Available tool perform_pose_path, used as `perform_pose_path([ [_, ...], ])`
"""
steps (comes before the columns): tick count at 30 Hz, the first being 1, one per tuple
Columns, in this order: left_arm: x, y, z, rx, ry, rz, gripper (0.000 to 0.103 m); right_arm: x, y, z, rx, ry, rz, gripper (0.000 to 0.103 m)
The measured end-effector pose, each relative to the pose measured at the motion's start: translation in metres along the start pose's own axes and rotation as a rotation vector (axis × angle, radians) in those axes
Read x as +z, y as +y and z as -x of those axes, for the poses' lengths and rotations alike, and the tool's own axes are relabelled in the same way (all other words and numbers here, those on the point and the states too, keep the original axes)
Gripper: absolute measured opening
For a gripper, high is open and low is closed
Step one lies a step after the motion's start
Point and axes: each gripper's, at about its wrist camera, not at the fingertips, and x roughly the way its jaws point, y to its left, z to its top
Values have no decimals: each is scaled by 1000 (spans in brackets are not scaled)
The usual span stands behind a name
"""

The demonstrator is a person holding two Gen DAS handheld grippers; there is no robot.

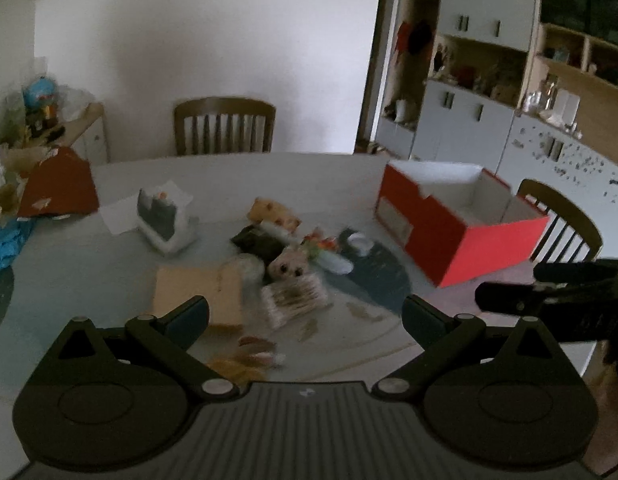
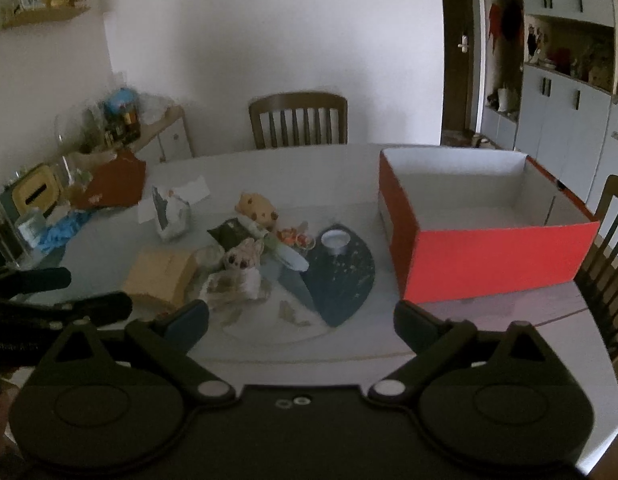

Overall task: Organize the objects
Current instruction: 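Move both tools toward the small snack items near the table edge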

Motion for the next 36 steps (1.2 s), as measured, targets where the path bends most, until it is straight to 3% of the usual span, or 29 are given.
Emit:
perform_pose_path([
  [10, -41, 27, -54, 56, 112, -118, 102, -4, 25, -51, 27, 104, 32, 94],
  [15, -50, 37, -76, 40, 132, -153, 102, -5, 42, -77, 47, 172, 54, 94],
  [17, -53, 38, -84, 31, 151, -165, 102, -6, 49, -86, 55, 203, 61, 86],
  [23, -61, 39, -97, 15, 179, -205, 99, -6, 72, -112, 96, 255, 98, 81],
  [36, -62, 54, -108, -35, 208, -188, 82, -2, 102, -151, 172, 349, 113, 73],
])
